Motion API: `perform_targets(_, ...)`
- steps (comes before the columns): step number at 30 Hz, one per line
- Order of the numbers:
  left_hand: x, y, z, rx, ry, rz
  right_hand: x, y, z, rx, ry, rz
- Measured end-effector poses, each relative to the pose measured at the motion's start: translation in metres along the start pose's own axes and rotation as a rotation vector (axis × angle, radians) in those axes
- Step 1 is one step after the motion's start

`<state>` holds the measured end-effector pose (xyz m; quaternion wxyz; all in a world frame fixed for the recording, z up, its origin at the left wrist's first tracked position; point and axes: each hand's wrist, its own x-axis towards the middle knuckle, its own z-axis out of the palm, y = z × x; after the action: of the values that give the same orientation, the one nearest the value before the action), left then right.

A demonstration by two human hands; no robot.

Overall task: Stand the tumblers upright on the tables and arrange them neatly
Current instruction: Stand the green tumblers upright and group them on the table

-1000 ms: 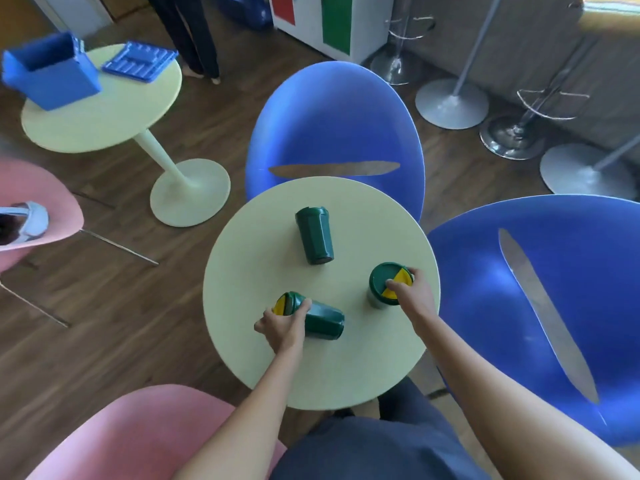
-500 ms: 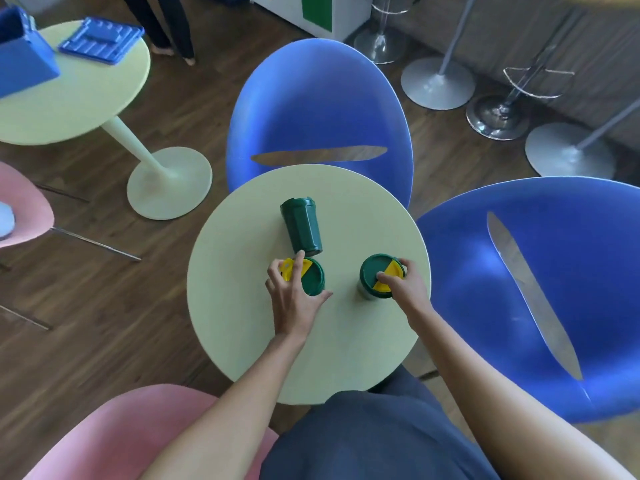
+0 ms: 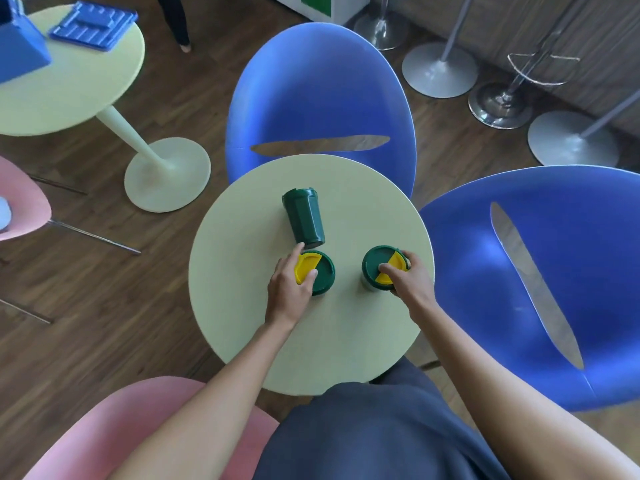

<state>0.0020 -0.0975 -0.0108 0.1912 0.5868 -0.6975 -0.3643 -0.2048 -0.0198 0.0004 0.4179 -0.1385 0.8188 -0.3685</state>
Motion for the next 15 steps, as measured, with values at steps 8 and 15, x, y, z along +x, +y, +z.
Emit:
perform_targets(8, 0.017, -0.007, -0.010, -0.043, 0.017, -0.043, -0.010, -0.005, 0.020, -0.044, -0.062, -0.016)
perform_targets(15, 0.019, -0.010, -0.015, -0.058, -0.018, -0.039, -0.017, -0.009, 0.036, -0.087, -0.115, -0.023)
